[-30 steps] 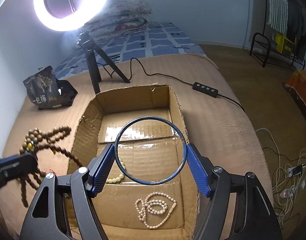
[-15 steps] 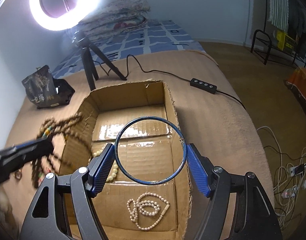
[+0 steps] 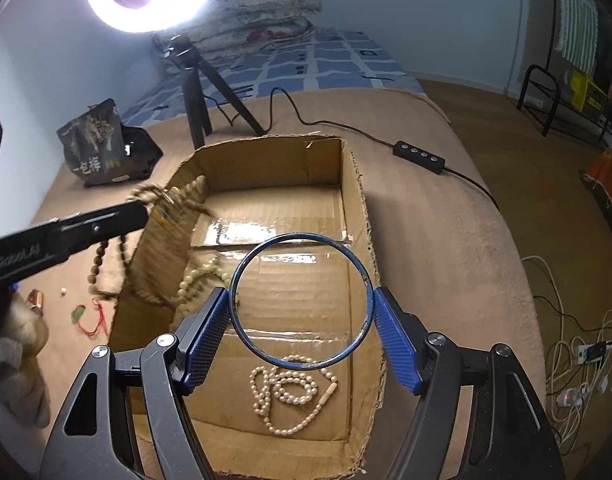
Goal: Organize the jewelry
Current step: 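Open left tool to drop the beads while right tool releases the bangle into the box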
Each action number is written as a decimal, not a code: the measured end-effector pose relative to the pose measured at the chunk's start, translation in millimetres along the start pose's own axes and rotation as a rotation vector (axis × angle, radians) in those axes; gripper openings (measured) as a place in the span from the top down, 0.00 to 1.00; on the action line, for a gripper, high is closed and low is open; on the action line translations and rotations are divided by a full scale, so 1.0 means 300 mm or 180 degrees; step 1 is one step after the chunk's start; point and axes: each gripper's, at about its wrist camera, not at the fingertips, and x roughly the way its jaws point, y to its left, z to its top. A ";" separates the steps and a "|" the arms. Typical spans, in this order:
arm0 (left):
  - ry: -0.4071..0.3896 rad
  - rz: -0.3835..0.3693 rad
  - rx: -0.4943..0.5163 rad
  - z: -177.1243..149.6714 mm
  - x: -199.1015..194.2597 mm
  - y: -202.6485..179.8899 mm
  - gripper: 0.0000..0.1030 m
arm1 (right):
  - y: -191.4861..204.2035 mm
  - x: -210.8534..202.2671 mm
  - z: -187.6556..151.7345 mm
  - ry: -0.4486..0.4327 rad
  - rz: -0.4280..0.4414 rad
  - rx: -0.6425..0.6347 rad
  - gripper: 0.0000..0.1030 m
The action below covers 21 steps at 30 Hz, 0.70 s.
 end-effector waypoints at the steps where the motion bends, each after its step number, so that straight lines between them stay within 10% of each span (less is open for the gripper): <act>1: -0.0010 0.0004 0.0007 0.000 -0.003 0.000 0.80 | 0.002 0.000 -0.001 0.0006 0.0002 -0.0005 0.30; 21: -0.0126 0.0030 -0.0001 0.007 -0.162 0.011 0.56 | 0.109 -0.078 -0.026 0.0101 -0.0153 -0.0394 0.25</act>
